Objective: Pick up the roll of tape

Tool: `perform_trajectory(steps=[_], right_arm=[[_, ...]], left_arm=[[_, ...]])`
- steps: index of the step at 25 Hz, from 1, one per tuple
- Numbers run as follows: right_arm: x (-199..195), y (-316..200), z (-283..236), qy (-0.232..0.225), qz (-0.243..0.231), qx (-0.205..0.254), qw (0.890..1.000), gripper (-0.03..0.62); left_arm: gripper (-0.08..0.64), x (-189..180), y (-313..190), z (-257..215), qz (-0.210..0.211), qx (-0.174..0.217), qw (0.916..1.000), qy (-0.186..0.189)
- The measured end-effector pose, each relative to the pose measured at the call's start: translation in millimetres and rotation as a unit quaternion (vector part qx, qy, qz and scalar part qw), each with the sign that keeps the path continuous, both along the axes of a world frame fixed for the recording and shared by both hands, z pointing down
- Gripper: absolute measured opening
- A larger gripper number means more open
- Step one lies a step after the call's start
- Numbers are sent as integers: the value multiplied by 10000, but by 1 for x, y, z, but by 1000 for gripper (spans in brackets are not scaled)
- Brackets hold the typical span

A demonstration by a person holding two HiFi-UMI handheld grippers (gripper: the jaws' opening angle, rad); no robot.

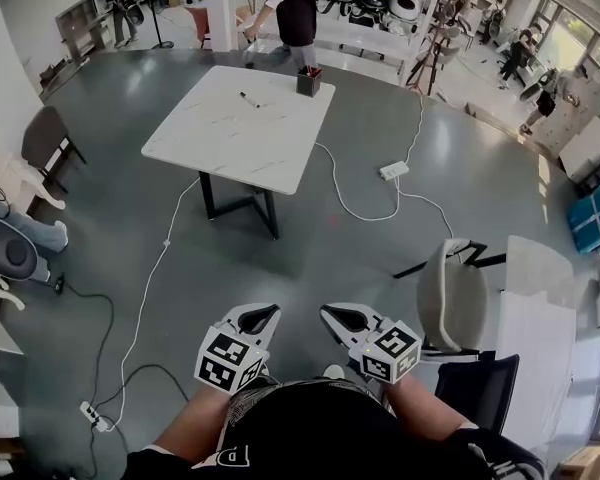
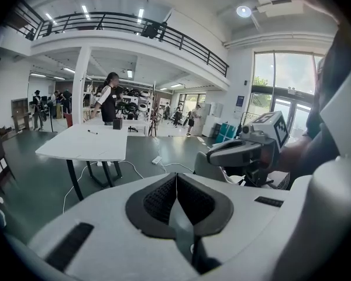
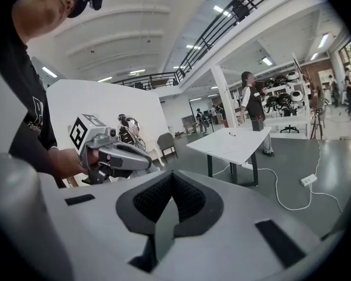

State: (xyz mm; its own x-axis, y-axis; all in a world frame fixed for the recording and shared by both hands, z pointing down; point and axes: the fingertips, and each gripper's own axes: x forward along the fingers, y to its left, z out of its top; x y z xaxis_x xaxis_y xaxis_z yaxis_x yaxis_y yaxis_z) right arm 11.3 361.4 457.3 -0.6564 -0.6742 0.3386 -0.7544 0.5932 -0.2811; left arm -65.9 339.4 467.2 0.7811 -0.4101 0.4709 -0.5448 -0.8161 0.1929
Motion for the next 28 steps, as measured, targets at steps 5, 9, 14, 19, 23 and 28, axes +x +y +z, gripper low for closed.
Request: perform_trajectory(steps=[5, 9, 14, 19, 23, 28], right_arm=[[-24, -15, -2, 48, 83, 75, 9999, 3], [-46, -30, -3, 55, 230, 87, 9997, 3], [-79, -43, 1, 28, 446, 82, 9990, 3], [-100, -49, 8, 214, 452, -7, 9987, 3], [-100, -62, 5, 258, 504, -13, 9984, 3], [-100, -79, 5, 303, 383, 5, 9988, 3]], left_arm=[[20, -26, -19, -2, 33, 70, 10000, 46], [20, -52, -35, -3, 86, 105, 9999, 58], [20, -90, -50, 2, 164, 130, 9998, 15], [20, -115, -65, 6, 200, 74, 9998, 2], [20, -117, -74, 6, 205, 59, 9997, 75], [20, -112, -90, 10, 169, 17, 9998, 100]])
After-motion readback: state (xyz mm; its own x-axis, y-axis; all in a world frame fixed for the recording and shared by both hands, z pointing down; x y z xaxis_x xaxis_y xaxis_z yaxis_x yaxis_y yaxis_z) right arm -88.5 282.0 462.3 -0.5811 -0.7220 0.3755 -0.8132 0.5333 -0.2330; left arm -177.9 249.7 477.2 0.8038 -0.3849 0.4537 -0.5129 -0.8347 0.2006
